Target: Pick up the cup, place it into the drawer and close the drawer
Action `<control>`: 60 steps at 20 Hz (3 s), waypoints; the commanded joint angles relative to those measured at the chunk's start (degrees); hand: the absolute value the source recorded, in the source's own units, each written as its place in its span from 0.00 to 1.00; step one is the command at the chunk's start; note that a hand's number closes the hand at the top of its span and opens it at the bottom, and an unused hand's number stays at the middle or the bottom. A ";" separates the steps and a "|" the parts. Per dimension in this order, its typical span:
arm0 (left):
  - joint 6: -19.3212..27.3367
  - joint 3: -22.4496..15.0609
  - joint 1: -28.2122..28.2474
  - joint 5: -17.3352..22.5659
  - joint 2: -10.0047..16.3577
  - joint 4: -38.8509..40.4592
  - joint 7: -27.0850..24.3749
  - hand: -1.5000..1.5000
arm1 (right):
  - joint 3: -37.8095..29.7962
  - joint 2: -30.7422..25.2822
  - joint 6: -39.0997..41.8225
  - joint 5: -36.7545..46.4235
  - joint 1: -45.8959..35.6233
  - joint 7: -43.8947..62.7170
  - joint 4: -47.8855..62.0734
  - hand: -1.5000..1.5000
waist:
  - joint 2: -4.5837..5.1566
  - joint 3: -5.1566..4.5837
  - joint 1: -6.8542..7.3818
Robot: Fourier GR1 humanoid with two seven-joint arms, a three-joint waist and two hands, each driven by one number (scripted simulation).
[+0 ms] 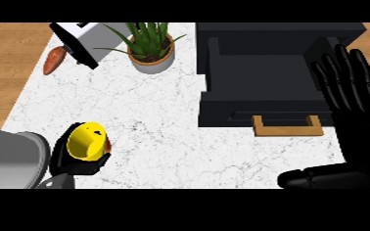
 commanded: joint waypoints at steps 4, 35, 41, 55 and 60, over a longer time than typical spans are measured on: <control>3.10 2.03 -3.99 0.29 -2.07 5.37 -10.53 1.00 | -0.14 0.99 1.05 -1.05 3.41 -2.88 -0.84 0.00 | 0.11 -0.03 -0.49; 23.61 -12.49 -14.69 5.88 -11.09 -48.87 35.31 1.00 | -3.94 -2.48 1.97 -2.76 1.57 0.67 -1.28 0.00 | -0.11 0.06 -0.12; 31.79 -15.66 -25.35 3.76 -11.48 -47.18 41.31 1.00 | -1.89 -0.54 2.50 -1.04 3.65 -3.06 0.18 0.00 | -0.08 0.07 -0.33; 39.20 -19.55 -41.54 1.52 -11.49 -31.01 42.49 1.00 | -0.54 -0.17 -0.28 1.60 -1.03 0.35 2.55 0.00 | 0.00 0.05 -0.31; 42.01 -20.74 -50.92 6.19 -11.49 -15.60 36.84 1.00 | -2.20 -1.09 1.73 -0.93 0.41 -1.14 1.47 0.00 | 0.31 0.06 -1.76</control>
